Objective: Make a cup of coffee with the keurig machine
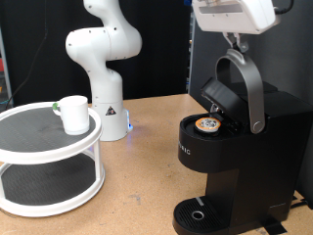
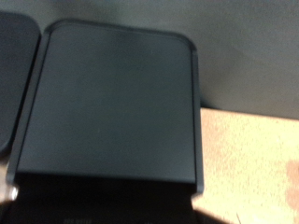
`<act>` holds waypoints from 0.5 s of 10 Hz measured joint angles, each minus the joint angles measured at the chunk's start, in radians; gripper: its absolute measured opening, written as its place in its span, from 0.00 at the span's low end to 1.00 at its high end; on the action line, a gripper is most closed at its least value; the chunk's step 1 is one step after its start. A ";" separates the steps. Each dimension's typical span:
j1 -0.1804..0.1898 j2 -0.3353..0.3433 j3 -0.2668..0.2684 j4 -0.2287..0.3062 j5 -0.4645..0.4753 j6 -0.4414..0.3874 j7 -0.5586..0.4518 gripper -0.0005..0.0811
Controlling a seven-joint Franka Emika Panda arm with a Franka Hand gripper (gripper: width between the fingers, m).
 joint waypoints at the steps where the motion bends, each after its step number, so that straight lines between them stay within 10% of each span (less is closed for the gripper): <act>1: -0.010 0.000 -0.004 0.000 -0.022 -0.011 0.000 0.02; 5: -0.046 0.001 -0.020 -0.022 -0.089 -0.019 -0.001 0.02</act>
